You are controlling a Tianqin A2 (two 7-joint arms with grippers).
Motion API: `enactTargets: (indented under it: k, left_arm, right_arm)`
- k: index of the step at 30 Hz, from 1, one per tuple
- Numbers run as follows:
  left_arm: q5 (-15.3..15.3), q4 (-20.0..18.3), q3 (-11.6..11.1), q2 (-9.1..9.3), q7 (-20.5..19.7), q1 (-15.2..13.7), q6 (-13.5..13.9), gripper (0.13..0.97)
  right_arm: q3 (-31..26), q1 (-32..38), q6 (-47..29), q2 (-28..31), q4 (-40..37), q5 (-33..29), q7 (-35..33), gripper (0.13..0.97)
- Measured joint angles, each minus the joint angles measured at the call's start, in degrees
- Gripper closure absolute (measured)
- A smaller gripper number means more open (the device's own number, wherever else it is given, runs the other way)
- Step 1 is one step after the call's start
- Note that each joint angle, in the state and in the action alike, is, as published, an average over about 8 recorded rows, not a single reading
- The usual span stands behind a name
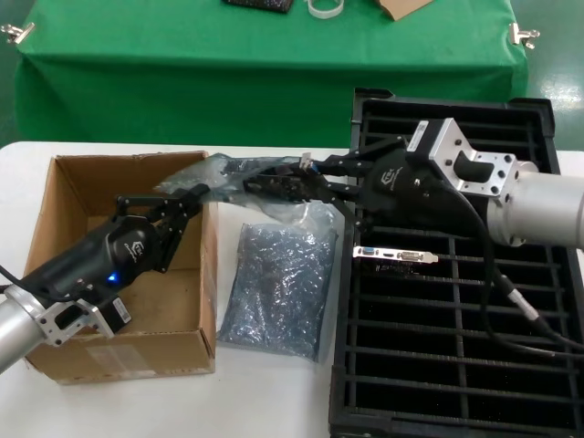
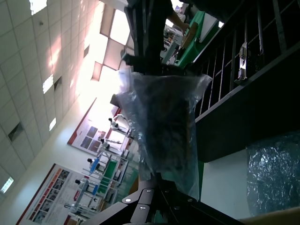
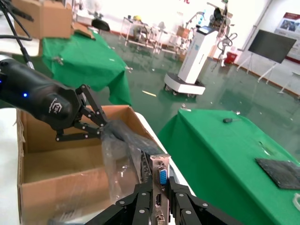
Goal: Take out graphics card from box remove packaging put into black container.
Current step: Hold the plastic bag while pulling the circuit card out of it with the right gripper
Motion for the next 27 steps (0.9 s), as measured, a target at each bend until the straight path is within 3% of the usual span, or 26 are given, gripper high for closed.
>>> enactTargets:
  k: [9, 18, 23, 27]
  left_arm:
    - [-0.3, 2.6, 0.01, 1.32, -0.42, -0.5, -0.8, 0.958]
    - [-1.67, 2.33, -0.04, 1.5, -2.13, -0.76, -1.14, 0.958]
    - [-3.21, -0.77, -0.07, 0.04, -5.21, -0.34, -0.64, 0.958]
    - [-5.47, -6.88, -0.11, -3.15, -10.76, 0.51, 0.8, 0.958]
  right_arm:
    - [2.03, -2.05, -3.23, 2.83, 11.67, -10.89, 12.77, 0.909]
    - [9.75, -6.75, -12.66, 5.59, 29.95, -27.68, 27.91, 0.909]
    - [14.03, -8.28, -17.0, 6.51, 36.89, -33.61, 32.31, 0.909]
    - [16.03, -8.54, -19.17, 6.51, 39.05, -36.03, 33.69, 0.909]
